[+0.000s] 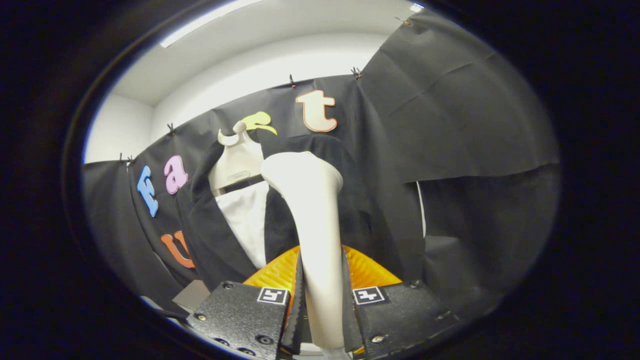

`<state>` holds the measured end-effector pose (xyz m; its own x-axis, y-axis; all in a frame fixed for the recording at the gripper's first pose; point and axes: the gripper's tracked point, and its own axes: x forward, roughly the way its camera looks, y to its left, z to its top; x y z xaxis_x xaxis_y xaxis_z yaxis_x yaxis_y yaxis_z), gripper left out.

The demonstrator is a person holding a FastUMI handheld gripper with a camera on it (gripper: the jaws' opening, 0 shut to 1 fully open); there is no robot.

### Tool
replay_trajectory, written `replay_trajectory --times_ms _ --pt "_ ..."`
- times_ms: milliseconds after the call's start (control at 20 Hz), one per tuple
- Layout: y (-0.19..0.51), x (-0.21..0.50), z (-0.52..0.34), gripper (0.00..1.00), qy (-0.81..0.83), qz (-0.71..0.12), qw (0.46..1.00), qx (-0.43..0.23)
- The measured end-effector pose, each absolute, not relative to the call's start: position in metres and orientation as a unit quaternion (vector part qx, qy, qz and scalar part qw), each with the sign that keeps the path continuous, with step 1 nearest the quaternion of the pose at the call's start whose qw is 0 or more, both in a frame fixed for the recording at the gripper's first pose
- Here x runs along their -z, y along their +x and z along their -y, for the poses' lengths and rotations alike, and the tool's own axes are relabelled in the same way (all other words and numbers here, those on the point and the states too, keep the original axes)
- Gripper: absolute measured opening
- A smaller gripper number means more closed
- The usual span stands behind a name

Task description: Iron the clothes twice with a garment steamer, once on the left side and once on the right side.

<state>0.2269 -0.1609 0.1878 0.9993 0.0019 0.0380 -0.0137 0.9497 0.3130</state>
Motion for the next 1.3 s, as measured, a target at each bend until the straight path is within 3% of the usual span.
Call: replay_trajectory --times_ms 1300 --pt "0.23 0.007 0.156 0.34 0.128 -0.097 0.986 0.056"
